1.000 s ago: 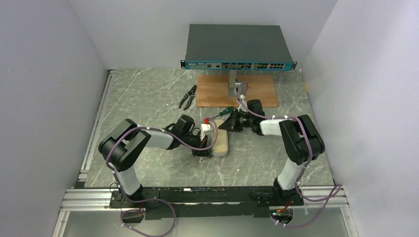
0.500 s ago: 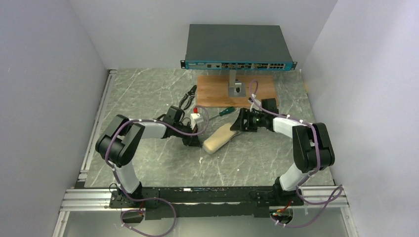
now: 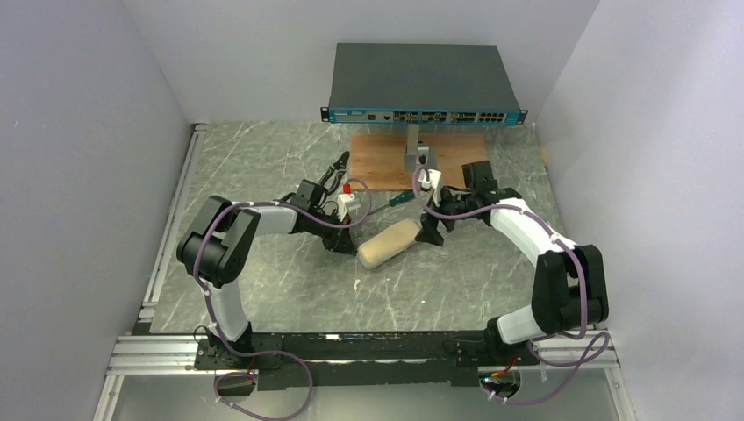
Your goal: Open the umbrella
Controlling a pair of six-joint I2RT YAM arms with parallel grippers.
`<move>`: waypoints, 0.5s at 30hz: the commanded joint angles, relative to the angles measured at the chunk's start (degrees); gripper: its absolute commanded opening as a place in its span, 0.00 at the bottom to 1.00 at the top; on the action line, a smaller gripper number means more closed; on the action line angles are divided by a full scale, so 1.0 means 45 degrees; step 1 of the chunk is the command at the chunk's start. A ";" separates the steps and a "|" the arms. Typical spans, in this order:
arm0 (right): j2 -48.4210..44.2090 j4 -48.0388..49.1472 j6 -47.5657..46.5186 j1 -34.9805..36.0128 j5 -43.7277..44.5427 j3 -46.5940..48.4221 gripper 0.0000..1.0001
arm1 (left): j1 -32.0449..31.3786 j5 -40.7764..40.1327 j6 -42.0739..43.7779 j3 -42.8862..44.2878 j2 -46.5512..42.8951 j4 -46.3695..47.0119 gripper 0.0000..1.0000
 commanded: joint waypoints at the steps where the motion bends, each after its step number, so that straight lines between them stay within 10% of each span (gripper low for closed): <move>1: -0.0012 -0.0851 -0.3785 0.1868 0.1005 0.0234 0.99 | 0.0099 0.0512 0.0096 0.0423 0.0392 -0.0188 0.00; 15: 0.2025 0.1368 -0.5096 0.3533 0.1741 -0.0041 1.00 | 0.0231 0.0593 0.0065 0.0669 0.0603 -0.0351 0.00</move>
